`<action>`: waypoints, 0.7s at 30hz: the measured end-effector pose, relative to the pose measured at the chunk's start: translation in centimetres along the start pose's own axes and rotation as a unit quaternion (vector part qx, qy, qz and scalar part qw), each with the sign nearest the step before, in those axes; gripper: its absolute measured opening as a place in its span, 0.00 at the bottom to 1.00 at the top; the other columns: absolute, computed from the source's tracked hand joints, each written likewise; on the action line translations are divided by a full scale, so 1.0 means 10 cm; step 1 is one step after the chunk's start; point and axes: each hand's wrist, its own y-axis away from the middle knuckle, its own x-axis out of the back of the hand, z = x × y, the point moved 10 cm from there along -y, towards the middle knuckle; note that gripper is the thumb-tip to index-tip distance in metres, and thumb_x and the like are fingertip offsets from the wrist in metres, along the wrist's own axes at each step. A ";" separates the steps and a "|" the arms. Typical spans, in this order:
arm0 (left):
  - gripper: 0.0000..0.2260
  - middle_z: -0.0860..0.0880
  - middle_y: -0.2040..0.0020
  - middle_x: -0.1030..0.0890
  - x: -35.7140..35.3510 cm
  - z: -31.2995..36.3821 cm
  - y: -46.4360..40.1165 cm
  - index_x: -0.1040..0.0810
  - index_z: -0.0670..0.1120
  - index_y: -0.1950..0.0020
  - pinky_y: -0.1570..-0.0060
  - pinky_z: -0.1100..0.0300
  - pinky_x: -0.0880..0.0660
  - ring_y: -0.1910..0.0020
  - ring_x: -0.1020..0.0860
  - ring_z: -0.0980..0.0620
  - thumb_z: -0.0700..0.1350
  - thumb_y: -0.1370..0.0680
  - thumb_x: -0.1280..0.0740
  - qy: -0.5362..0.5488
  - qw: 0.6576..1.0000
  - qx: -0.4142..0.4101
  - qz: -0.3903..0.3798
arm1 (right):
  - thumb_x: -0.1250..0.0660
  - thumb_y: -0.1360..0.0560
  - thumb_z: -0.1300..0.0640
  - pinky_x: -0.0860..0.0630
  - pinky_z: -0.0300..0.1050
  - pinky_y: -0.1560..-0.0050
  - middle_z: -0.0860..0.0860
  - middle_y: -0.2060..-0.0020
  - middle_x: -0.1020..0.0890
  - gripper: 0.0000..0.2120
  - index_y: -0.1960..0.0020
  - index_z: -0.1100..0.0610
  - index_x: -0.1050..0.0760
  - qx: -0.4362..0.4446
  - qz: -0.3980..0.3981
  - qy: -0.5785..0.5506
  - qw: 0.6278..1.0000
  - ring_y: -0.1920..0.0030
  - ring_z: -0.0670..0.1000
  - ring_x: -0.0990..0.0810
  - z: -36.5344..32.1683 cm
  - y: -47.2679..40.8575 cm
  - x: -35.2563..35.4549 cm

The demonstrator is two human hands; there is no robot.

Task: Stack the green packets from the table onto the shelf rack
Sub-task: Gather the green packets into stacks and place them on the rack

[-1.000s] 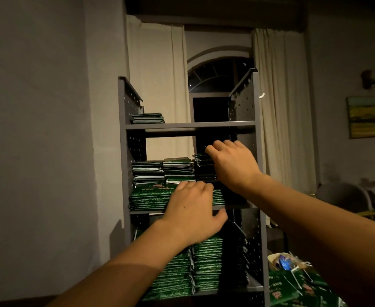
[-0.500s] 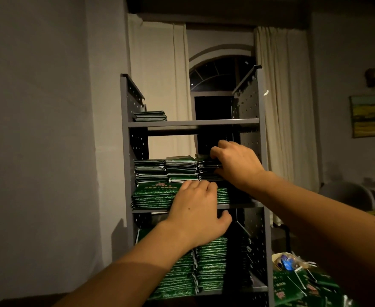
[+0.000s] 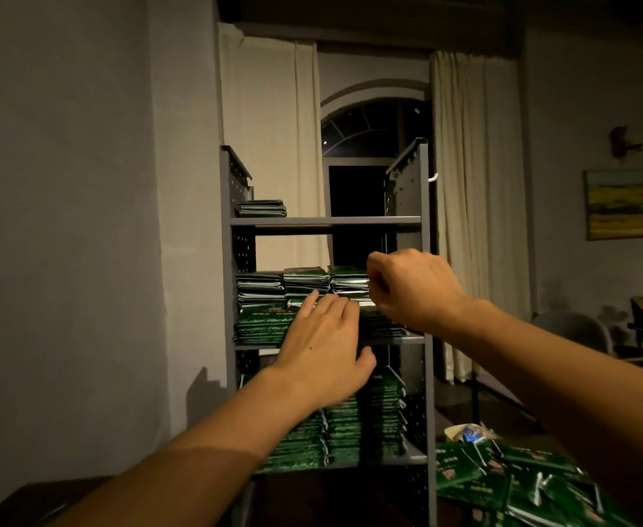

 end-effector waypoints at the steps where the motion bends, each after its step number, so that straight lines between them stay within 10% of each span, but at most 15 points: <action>1: 0.24 0.47 0.31 0.27 0.06 -0.01 0.04 0.32 0.44 0.28 0.21 0.49 0.49 0.29 0.33 0.49 0.56 0.20 0.41 0.005 1.000 0.002 0.003 | 0.38 0.20 0.53 0.28 0.43 0.64 0.48 0.61 0.24 0.04 0.48 0.52 0.27 0.006 -0.002 -0.004 1.000 0.62 0.51 0.22 -0.05 0.03 0.06; 21: 0.19 0.45 0.29 0.27 0.25 -1.30 2.26 0.33 0.45 0.25 0.33 0.51 0.30 0.33 0.27 0.45 0.45 0.16 0.42 0.047 0.980 0.164 -0.098 | 0.34 0.21 0.48 0.23 0.47 0.50 0.48 0.50 0.19 0.10 0.44 0.51 0.23 0.063 -0.236 -0.273 0.931 0.51 0.49 0.21 -2.25 0.93 -0.58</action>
